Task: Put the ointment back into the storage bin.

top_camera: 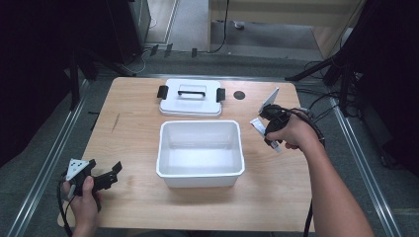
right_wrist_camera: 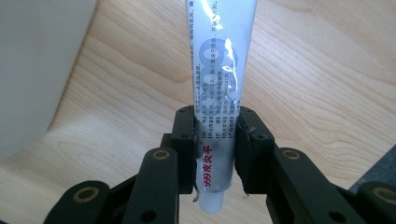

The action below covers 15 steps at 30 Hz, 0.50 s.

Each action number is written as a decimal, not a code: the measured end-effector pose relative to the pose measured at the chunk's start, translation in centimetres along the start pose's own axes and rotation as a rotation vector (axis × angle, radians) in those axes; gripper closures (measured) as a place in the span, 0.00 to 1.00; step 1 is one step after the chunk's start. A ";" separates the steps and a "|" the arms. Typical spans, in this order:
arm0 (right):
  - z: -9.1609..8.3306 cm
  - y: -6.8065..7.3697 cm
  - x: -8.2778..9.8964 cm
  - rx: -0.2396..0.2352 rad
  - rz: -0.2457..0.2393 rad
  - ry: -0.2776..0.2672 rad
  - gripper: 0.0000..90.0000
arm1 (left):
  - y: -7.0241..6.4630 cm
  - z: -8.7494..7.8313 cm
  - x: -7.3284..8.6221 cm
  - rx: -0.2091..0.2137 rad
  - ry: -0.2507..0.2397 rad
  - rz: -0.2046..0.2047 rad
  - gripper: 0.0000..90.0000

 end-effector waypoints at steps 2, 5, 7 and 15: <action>-0.8 0.2 -0.1 -0.002 -0.008 -0.013 0.80 | 0.0 0.0 0.0 0.000 0.000 -0.001 0.00; -2.1 0.6 -0.3 -0.003 -0.026 -0.027 0.80 | 0.0 0.0 0.0 -0.001 0.000 0.000 0.00; -2.6 0.9 -0.4 -0.004 -0.041 -0.032 0.80 | 0.0 0.0 0.0 -0.001 -0.001 -0.001 0.00; -4.6 1.7 -0.8 -0.007 -0.067 -0.045 0.80 | 0.0 0.0 0.0 -0.001 -0.003 -0.004 0.00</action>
Point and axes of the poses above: each handheld gripper's, and its own axes: z roughly forward along the jaws, x roughly out of its underside, y roughly to its left, the point moved 7 cm from there along z, roughly forward along the jaws, and after that the axes turned 8 degrees about z, right-handed, at the moved point
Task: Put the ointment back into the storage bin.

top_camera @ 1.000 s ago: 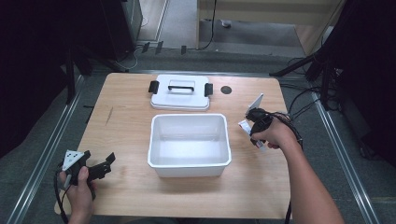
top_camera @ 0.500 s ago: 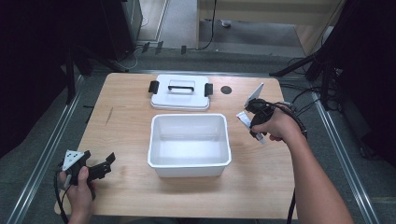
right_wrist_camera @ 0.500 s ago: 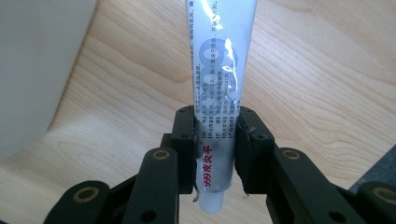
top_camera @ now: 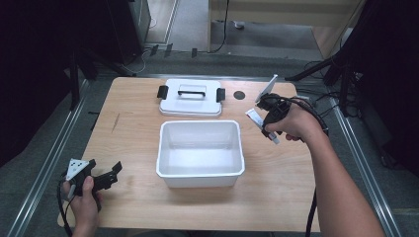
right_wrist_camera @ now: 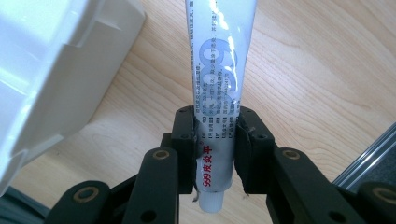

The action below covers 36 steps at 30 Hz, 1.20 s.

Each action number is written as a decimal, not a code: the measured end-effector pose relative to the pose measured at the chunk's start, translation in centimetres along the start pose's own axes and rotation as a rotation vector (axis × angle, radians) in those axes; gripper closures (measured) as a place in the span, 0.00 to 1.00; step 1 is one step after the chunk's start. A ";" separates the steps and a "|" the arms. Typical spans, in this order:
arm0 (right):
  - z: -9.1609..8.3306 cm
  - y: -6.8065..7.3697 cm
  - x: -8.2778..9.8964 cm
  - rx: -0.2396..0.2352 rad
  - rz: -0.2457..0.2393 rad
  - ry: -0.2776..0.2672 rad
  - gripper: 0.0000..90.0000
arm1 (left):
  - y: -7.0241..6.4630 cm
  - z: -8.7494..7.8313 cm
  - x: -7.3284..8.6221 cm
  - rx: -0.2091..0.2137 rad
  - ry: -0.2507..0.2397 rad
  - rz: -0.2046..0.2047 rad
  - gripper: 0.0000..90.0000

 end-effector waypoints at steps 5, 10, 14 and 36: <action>-1.7 1.1 -0.6 -0.007 -0.044 -0.016 0.80 | 0.0 0.0 0.0 0.000 -0.001 0.001 0.00; -2.7 2.1 -0.9 -0.013 -0.071 -0.033 0.80 | 0.0 0.0 0.0 0.000 0.000 0.000 0.00; -3.7 3.1 -1.2 -0.021 -0.107 -0.052 0.80 | 0.0 0.0 0.0 0.000 0.000 -0.001 0.00; -4.4 9.0 -1.8 -0.083 -0.448 -0.077 0.80 | 0.0 0.0 0.0 0.001 0.000 0.001 0.00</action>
Point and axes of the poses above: each handheld gripper's, and its own axes: z roughly forward along the jaws, x roughly out of its underside, y roughly to its left, the point moved 7 cm from there along z, roughly forward along the jaws, and after that the axes turned 8 degrees about z, right-handed, at the moved point
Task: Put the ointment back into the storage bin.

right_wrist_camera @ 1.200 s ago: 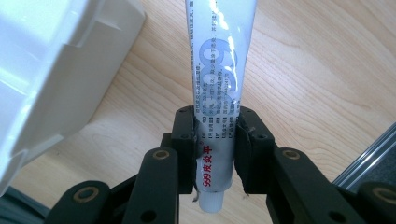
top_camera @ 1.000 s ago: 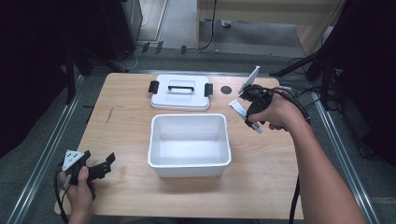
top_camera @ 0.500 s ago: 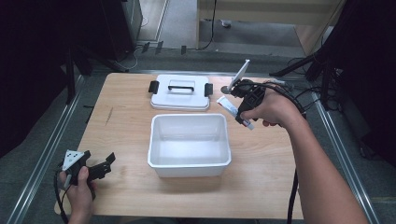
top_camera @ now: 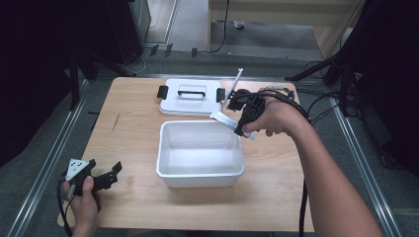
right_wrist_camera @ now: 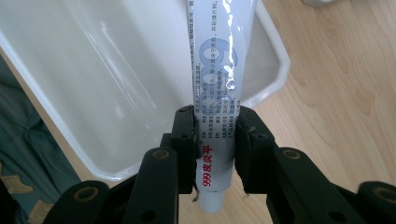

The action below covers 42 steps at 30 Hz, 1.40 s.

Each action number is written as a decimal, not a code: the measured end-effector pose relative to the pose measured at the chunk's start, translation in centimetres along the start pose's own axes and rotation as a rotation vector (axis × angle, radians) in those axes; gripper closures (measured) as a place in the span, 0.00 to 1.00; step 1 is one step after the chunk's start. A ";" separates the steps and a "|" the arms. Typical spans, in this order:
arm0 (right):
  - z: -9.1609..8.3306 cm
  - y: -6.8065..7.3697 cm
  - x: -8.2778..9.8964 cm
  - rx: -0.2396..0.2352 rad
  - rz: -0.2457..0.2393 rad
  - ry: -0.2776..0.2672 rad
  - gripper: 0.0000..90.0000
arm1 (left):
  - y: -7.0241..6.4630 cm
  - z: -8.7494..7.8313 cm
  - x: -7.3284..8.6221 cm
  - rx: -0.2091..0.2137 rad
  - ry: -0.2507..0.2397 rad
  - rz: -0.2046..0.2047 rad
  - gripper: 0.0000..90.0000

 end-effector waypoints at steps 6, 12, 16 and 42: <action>0.6 1.3 -0.4 -0.019 -0.172 -0.009 0.80 | 0.0 0.0 0.0 0.001 0.000 0.000 0.00; 1.2 2.5 -0.4 -0.019 -0.319 -0.002 0.80 | 0.0 0.0 0.0 0.000 0.000 0.000 0.00; 1.7 3.3 -0.4 -0.027 -0.399 0.002 0.80 | 0.0 0.0 0.0 0.000 0.000 0.000 0.00; 5.5 4.7 -0.4 -0.057 -0.450 0.049 0.80 | 0.0 0.0 0.0 0.004 0.001 -0.003 0.00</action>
Point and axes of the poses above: each handheld gripper's, and its own axes: z roughly forward along the jaws, x roughly out of its underside, y roughly to its left, the point moved 7 cm from there along z, roughly forward along the jaws, and after that the axes turned 8 degrees about z, right-handed, at the moved point
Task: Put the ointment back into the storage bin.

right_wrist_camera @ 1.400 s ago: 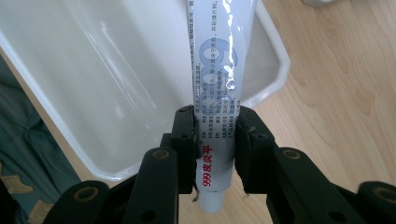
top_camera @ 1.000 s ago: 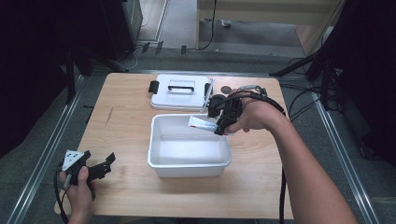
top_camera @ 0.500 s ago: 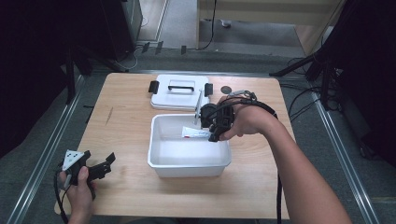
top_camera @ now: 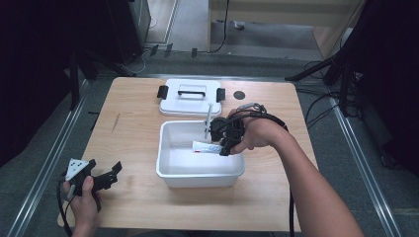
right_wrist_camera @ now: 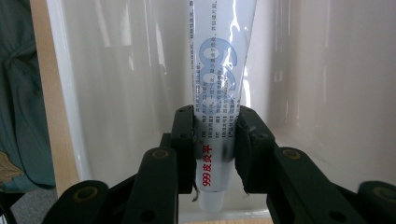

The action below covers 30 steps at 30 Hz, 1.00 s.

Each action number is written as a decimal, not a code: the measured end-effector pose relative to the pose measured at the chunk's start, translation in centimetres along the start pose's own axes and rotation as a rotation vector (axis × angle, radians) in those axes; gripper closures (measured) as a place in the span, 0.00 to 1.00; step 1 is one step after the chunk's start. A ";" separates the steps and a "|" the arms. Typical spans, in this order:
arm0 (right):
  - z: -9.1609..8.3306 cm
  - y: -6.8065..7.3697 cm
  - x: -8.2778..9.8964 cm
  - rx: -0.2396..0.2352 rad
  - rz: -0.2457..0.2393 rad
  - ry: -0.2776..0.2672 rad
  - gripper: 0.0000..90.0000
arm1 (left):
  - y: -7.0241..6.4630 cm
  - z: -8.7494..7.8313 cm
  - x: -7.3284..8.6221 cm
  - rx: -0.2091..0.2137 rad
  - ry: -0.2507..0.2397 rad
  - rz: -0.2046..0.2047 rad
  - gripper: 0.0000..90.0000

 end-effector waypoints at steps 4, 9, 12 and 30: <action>0.8 0.2 0.1 -0.008 -0.002 0.018 0.80 | 0.0 0.0 0.0 0.000 -0.001 -0.001 0.00; 1.6 0.2 0.1 -0.021 -0.008 0.019 0.80 | 0.0 0.0 0.0 0.001 -0.001 -0.001 0.00; 2.2 0.2 0.1 -0.027 -0.009 0.028 0.80 | 0.0 0.0 0.0 -0.001 -0.001 -0.002 0.00; 5.2 0.6 0.3 -0.041 -0.014 0.077 0.80 | 0.0 0.0 0.0 0.001 0.000 -0.004 0.00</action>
Point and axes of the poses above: each handheld gripper's, and its own axes: z roughly forward along the jaws, x roughly out of its underside, y roughly to its left, the point moved 7 cm from there along z, roughly forward along the jaws, and after that the axes turned 8 degrees about z, right-handed, at the moved point
